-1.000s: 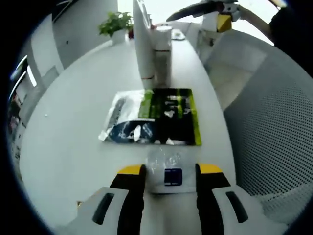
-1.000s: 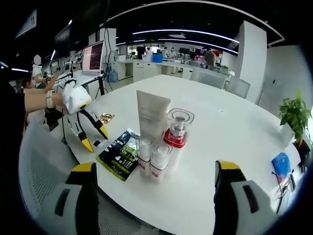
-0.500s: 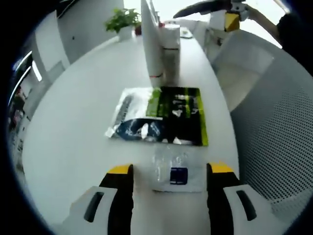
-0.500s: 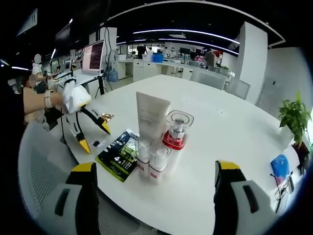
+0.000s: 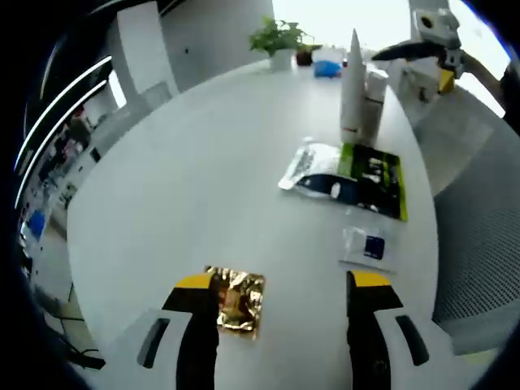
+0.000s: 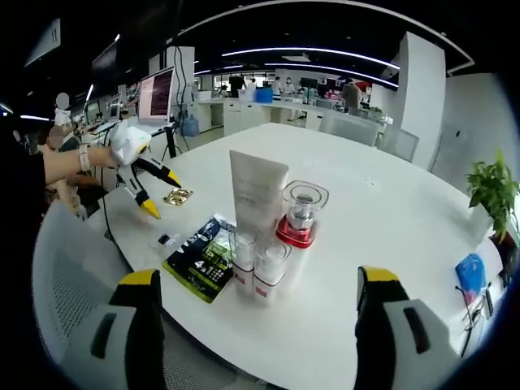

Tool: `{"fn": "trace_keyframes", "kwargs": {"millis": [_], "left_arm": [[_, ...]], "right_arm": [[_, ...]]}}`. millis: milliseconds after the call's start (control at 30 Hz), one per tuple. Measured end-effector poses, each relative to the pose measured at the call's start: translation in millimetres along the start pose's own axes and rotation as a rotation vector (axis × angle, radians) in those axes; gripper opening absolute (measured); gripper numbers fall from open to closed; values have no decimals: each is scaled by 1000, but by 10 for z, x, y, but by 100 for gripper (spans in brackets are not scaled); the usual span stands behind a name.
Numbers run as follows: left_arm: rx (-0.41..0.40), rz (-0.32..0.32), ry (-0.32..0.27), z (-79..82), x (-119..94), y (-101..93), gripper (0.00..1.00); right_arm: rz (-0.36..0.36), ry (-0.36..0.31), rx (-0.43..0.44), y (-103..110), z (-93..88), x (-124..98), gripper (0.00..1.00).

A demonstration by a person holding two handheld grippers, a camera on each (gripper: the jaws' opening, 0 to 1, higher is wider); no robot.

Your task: Arrange the skincare products in the storage area until every visible bottle or jar stands upright without overlapping.

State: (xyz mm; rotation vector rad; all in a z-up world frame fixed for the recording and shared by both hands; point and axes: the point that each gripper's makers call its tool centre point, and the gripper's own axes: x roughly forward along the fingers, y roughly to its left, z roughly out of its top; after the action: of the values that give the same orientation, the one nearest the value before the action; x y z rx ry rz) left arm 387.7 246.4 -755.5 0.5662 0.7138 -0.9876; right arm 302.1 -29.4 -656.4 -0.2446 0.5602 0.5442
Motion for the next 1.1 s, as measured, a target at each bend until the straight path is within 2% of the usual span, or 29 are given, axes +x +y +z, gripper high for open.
{"fn": "trace_keyframes", "kwargs": {"millis": [133,267,400,500,700,900,1100], "left_arm": [[-32,7,15,-63,20,125,61],[-84,-22,7,-91,64,171,60],[-95,-31,52,-205,111,212,59],[-80,-20,70,-253,126,260,59],[-77,-40,84,-270,167,305,57],[-63,-88,87,-268,182,324,55],[-51,-100,94,-279,182,397,48]], "right_arm": [[-3,6,-1,-10,-6,0,100],[-7,12,1,-24,-10,-10,100],[-9,24,2,-24,-32,-14,100],[-11,29,6,-26,-43,-20,100],[-22,31,14,-70,-33,-23,100],[-19,45,3,-67,-44,-30,100],[-16,59,-1,-58,-49,-32,100]]}}
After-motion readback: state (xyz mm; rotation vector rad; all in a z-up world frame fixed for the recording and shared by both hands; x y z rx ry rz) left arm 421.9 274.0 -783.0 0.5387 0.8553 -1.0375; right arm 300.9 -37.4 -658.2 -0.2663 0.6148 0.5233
